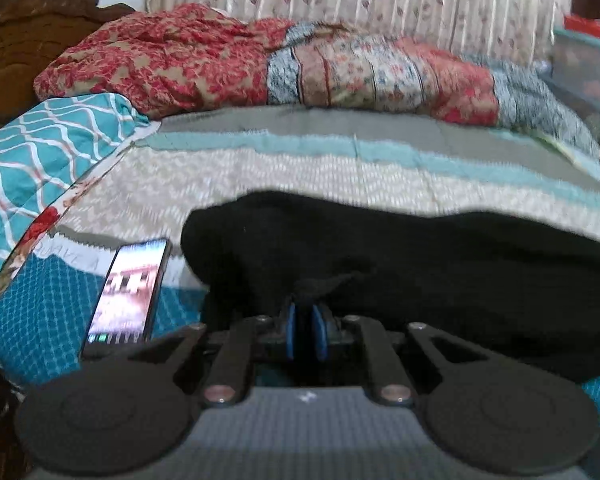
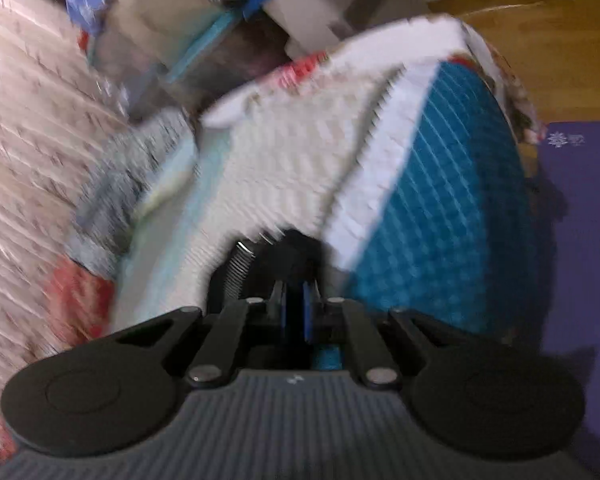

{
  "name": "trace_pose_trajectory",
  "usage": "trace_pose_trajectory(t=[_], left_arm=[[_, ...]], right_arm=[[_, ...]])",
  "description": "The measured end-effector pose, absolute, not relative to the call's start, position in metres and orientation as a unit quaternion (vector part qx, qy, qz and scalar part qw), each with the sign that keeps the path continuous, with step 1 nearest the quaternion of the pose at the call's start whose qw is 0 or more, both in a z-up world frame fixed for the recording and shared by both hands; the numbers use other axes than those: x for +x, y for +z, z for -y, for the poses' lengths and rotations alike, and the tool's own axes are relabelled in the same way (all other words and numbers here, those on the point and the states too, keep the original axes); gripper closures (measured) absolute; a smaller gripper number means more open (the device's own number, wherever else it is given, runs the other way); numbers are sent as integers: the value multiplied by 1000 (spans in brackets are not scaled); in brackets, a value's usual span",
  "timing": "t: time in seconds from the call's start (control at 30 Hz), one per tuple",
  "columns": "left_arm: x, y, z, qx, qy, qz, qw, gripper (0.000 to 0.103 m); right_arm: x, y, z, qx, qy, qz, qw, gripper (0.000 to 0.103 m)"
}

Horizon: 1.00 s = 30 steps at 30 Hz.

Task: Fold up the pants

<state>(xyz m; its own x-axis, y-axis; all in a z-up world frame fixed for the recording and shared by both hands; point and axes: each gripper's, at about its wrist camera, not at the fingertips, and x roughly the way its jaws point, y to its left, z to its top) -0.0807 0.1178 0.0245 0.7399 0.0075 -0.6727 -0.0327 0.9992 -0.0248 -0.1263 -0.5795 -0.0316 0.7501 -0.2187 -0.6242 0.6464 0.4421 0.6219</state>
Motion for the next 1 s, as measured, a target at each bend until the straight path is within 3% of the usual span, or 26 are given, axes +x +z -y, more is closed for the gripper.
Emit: trace_pose_trajectory(t=[0.03, 0.13, 0.2, 0.23, 0.37, 0.53, 0.6, 0.67, 0.77, 0.87, 0.93, 0.97, 1.0], left_arm=[[-84, 25, -120, -19, 11, -361, 932, 90], [-98, 32, -132, -29, 22, -352, 935, 86], [-105, 37, -145, -44, 34, -345, 937, 65], [-107, 40, -154, -57, 41, -342, 937, 62], [-98, 43, -192, -135, 51, -342, 928, 59], [-79, 26, -210, -186, 45, -355, 915, 59], [-74, 11, -212, -210, 40, -368, 905, 45], [-67, -6, -218, -255, 21, -380, 889, 40], [-57, -26, -225, -315, -3, -388, 866, 29], [-49, -42, -229, -361, -21, -387, 848, 32], [-48, -47, -230, -369, -25, -377, 849, 52], [-47, -49, -230, -364, -20, -376, 852, 68], [-46, -53, -230, -359, -16, -377, 853, 75]], right_arm=[[-124, -35, 579, 452, -276, -244, 812, 85], [-134, -38, 581, 476, -308, -207, 797, 52], [-137, -30, 578, 459, -336, -192, 800, 53], [-137, -24, 575, 444, -335, -184, 810, 53], [-114, 11, 539, 369, -235, -164, 884, 53], [-48, 52, 408, 228, 57, -222, 946, 52], [-22, 61, 332, 171, 183, -249, 936, 46], [-4, 62, 254, 125, 309, -269, 904, 30], [17, 58, 150, 78, 452, -288, 841, 24], [41, 50, 66, 34, 516, -309, 798, 19], [65, 44, 23, 23, 528, -337, 779, 19], [75, 36, 3, 14, 526, -358, 771, 19], [73, 27, -9, 1, 518, -377, 768, 21]])
